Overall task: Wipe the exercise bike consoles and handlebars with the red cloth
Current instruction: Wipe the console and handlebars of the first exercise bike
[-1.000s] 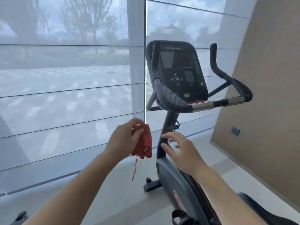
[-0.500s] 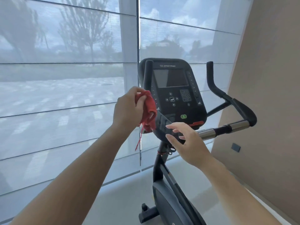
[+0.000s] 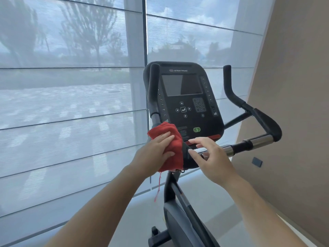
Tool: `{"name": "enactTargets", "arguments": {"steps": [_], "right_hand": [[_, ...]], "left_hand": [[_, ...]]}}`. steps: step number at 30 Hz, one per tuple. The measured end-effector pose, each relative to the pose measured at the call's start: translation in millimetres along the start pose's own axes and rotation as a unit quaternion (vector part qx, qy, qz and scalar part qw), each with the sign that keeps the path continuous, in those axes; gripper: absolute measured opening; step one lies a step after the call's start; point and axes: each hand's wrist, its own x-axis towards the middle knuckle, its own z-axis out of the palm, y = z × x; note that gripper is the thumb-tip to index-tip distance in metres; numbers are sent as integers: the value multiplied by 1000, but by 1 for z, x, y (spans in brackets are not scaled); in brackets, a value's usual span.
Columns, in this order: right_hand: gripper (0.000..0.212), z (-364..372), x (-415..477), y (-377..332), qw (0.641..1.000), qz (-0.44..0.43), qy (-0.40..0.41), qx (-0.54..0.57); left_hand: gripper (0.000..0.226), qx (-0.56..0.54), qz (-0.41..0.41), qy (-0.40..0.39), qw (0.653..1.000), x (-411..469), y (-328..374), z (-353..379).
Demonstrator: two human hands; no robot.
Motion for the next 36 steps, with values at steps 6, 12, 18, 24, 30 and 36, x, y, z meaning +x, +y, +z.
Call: {"name": "enactTargets", "arguments": {"steps": [6, 12, 18, 24, 30, 36], "right_hand": [[28, 8, 0, 6, 997, -37, -40, -49], [36, 26, -2, 17, 993, -30, -42, -108], [42, 35, -1, 19, 990, -24, -33, -134], [41, 39, -5, 9, 991, 12, -27, -129], [43, 41, -7, 0, 988, 95, -33, -121], [43, 51, -10, -9, 981, 156, 0, -114]], "left_hand": [[43, -12, 20, -6, 1000, 7, -7, 0], [41, -1, 49, 7, 999, 3, -13, 5], [50, 63, 99, -19, 993, 18, -19, 1], [45, 52, 169, -5, 984, 13, -35, 4], [45, 61, 227, -31, 971, 26, -58, -13], [42, 10, 215, -91, 972, 57, -62, -21]]}}
